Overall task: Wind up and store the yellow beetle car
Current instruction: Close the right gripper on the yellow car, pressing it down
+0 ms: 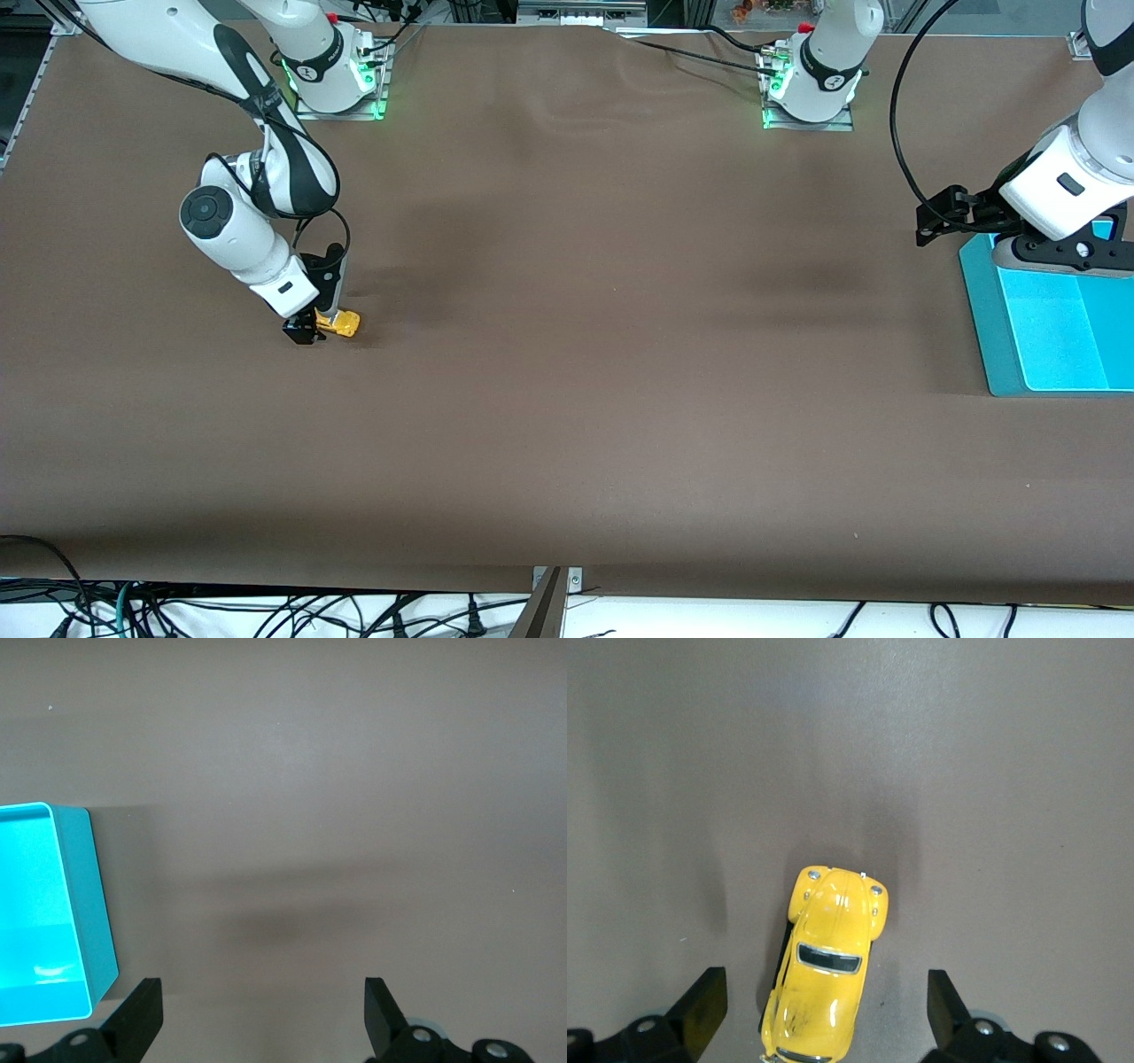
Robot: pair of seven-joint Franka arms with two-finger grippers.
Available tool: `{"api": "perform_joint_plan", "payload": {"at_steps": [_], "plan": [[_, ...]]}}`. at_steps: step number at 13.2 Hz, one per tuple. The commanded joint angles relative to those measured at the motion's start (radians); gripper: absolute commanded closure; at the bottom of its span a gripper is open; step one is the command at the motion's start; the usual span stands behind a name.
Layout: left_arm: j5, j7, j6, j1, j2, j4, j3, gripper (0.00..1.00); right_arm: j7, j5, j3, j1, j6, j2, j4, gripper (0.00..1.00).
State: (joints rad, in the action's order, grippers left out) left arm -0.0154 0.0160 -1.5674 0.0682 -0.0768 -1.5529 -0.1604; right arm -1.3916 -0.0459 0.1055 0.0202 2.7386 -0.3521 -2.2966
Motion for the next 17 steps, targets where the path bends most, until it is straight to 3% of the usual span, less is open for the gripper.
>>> {"api": "perform_joint_plan", "payload": {"at_steps": [1, 9, 12, 14, 16, 17], "plan": [[0.009, -0.010, 0.021, 0.002, -0.009, 0.028, -0.001, 0.00, -0.027, 0.000, -0.003, -0.009, 0.027, 0.005, -0.021, 0.00], [0.008, -0.010, 0.021, 0.004, -0.009, 0.028, -0.001, 0.00, -0.026, 0.006, -0.004, -0.009, 0.069, -0.013, -0.040, 0.03], [0.008, -0.010, 0.021, 0.004, -0.009, 0.028, -0.001, 0.00, -0.024, 0.006, -0.004, -0.009, 0.069, -0.013, -0.040, 0.14], [0.008, -0.010, 0.021, 0.004, -0.009, 0.028, -0.001, 0.00, -0.023, 0.006, -0.004, -0.009, 0.069, -0.013, -0.040, 0.26], [0.008, -0.010, 0.021, 0.004, -0.009, 0.028, -0.001, 0.00, -0.024, 0.006, -0.004, -0.008, 0.069, -0.013, -0.040, 0.44], [0.008, -0.010, 0.021, 0.004, -0.009, 0.028, -0.001, 0.00, -0.023, 0.006, -0.004, -0.009, 0.069, -0.011, -0.038, 0.47]]}}
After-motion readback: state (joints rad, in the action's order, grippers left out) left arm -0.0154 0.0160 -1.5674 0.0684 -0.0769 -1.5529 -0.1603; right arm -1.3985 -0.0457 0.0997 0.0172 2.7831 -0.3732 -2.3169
